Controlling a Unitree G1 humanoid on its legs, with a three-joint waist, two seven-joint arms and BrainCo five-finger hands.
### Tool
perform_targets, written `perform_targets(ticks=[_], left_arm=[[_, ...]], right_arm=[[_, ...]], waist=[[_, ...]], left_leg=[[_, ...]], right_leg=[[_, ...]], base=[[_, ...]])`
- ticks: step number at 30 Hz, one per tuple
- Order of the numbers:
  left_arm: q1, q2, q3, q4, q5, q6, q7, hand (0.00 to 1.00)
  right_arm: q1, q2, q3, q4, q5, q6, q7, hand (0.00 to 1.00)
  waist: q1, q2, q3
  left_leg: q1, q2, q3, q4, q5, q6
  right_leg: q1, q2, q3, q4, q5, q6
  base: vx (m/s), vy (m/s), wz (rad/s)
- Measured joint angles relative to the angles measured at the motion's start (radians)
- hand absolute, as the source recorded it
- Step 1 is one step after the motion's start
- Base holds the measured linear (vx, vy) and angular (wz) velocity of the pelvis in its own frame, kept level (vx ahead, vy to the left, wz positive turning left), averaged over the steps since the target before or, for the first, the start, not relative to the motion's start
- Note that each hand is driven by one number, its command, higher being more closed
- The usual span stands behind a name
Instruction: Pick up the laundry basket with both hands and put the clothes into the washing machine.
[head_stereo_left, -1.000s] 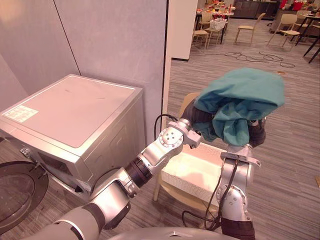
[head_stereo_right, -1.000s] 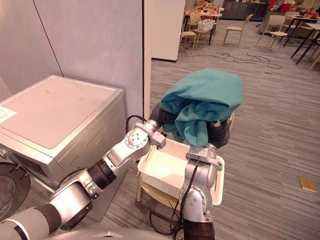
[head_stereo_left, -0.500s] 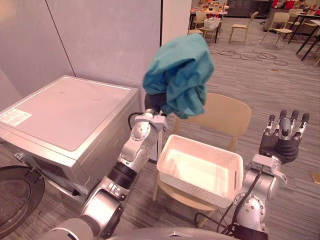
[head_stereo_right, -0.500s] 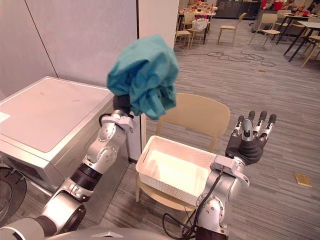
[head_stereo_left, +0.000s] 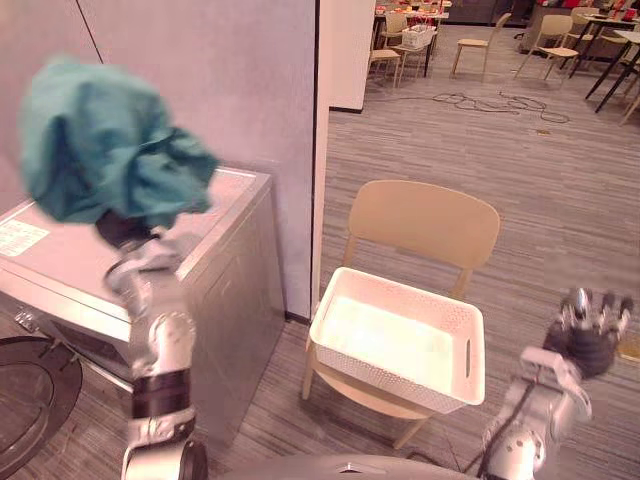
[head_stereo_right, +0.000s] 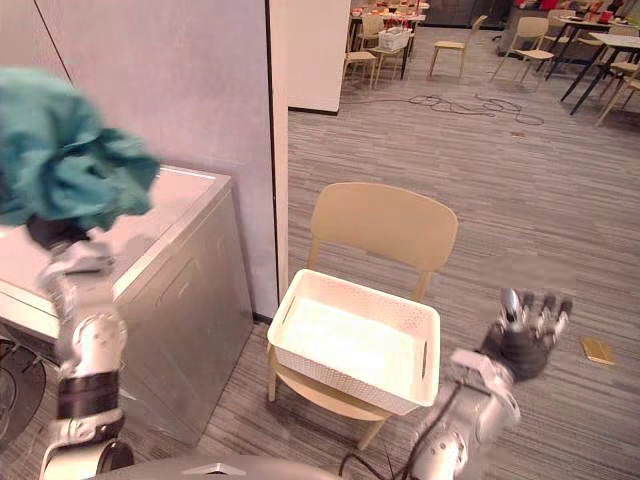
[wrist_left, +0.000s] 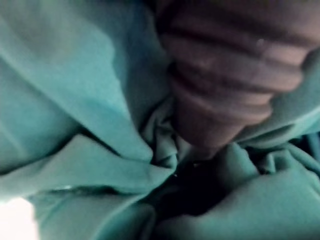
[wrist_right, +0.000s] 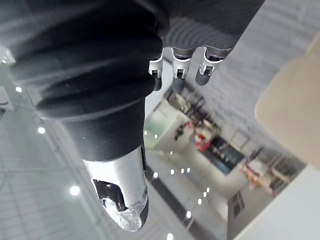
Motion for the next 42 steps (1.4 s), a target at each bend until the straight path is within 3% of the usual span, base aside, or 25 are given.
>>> perform_targets(ticks=[5, 11, 16, 20, 25, 30, 42], left_arm=[[0.231, -0.024, 0.21, -0.133, 0.0, -0.032, -0.018, 1.0], [0.439, -0.11, 0.308, -0.284, -0.002, -0.082, -0.064, 1.0], [0.49, -0.132, 0.355, -0.251, -0.016, -0.092, -0.086, 1.0], [0.497, -0.137, 0.353, -0.106, -0.031, -0.079, -0.089, 1.0], [0.498, -0.138, 0.321, 0.059, -0.03, -0.044, -0.113, 1.0], [0.489, -0.129, 0.22, 0.252, -0.029, 0.003, -0.134, 1.0], [0.485, -0.121, 0.107, 0.366, -0.021, 0.031, -0.166, 1.0]], right_arm=[[0.126, 0.022, -0.132, 0.039, 0.044, 0.011, 0.043, 0.0], [0.201, 0.035, -0.189, 0.22, 0.081, 0.041, 0.089, 0.0], [0.205, 0.033, -0.226, 0.464, 0.086, 0.082, 0.119, 0.0], [0.2, 0.03, -0.263, 0.742, 0.087, 0.133, 0.156, 0.0], [0.179, 0.027, -0.263, 0.963, 0.111, 0.156, 0.189, 0.0], [0.134, 0.012, -0.102, 1.17, 0.047, 0.193, 0.185, 0.0], [0.065, -0.043, 0.136, 1.273, -0.203, 0.194, 0.186, 0.0]], waist=[[0.02, 0.018, 0.01], [0.041, 0.02, -0.003], [0.061, 0.02, -0.003], [0.068, 0.018, -0.006], [0.07, 0.011, -0.017], [0.08, -0.008, -0.015], [0.093, -0.028, 0.0]], left_leg=[[0.025, 0.006, 0.01, 0.006, -0.011, -0.003], [0.03, 0.026, 0.014, 0.037, -0.049, -0.009], [0.013, 0.047, 0.013, 0.055, -0.051, -0.012], [0.007, 0.055, 0.014, 0.071, -0.053, -0.014], [-0.001, 0.057, 0.015, 0.091, -0.065, -0.02], [-0.002, 0.056, 0.017, 0.101, -0.072, -0.011], [-0.018, 0.052, 0.011, 0.1, -0.07, -0.009]], right_leg=[[0.017, 0.001, -0.004, 0.025, -0.022, -0.005], [0.039, 0.009, -0.024, 0.044, -0.062, -0.019], [0.036, 0.023, -0.042, 0.045, -0.063, -0.02], [0.037, 0.027, -0.046, 0.047, -0.061, -0.024], [0.037, 0.027, -0.047, 0.05, -0.061, -0.019], [0.036, 0.027, -0.044, 0.059, -0.062, -0.018], [0.034, 0.02, -0.05, 0.063, -0.062, -0.015]], base=[[0.0, 0.0, 0.0], [-0.02, -0.022, 0.05], [0.0, -0.036, 0.06], [0.0, 0.0, 0.0], [0.01, -0.001, 0.0], [-0.01, -0.001, -0.01], [0.01, -0.001, 0.03]])
